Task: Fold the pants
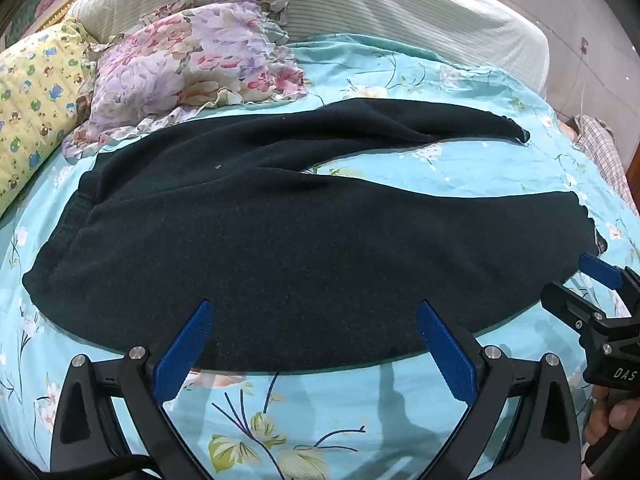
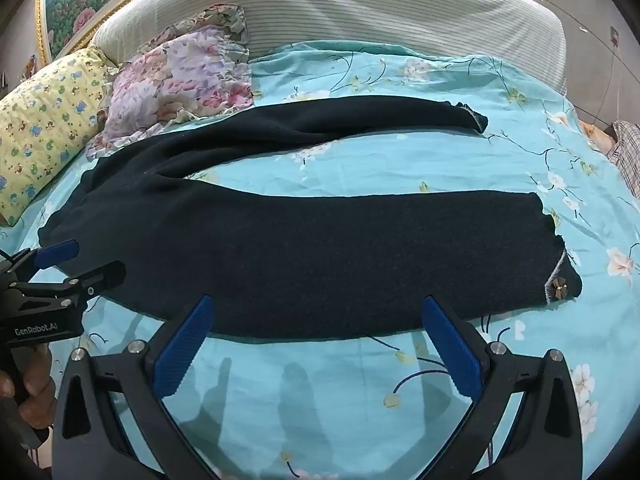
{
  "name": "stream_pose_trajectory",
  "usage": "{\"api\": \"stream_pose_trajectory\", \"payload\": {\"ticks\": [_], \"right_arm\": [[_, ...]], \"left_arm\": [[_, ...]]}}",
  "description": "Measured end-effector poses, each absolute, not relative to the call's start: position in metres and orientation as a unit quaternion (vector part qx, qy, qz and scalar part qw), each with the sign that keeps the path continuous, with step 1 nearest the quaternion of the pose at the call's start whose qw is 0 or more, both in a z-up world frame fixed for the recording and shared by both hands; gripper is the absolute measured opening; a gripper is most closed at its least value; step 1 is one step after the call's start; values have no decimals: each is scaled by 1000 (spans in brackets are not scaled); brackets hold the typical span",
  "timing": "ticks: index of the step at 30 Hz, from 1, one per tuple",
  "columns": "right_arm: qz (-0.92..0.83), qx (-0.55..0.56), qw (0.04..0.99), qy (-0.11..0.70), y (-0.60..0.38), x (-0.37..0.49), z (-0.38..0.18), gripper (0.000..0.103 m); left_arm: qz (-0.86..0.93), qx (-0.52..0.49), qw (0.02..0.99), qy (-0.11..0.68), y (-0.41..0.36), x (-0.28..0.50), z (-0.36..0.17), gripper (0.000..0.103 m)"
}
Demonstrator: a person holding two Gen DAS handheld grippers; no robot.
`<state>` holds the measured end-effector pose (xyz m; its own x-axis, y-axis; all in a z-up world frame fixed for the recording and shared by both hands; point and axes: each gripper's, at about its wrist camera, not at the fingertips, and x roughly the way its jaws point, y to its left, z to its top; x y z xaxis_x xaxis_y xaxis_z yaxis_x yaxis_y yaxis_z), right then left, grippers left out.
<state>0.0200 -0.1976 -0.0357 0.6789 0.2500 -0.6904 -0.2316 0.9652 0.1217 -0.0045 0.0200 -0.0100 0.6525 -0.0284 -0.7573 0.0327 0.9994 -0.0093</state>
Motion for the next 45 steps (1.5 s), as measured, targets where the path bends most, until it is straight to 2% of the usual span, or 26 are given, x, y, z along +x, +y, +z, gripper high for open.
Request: {"api": "stream_pose_trajectory", "payload": {"ticks": [22,40,45], "right_arm": [[135,12,920,368,-199,15,-30,103],[128,3,904,407,-194,12,-27,103],[130,7,912,390,-194,13,-25,103]], "left_arm": [[-20,1,910,415,19,-6,-9,102],[-26,-12,906,421,25,-5,-11,102],[-29,-19,905,423,29,-2,-9,102]]}}
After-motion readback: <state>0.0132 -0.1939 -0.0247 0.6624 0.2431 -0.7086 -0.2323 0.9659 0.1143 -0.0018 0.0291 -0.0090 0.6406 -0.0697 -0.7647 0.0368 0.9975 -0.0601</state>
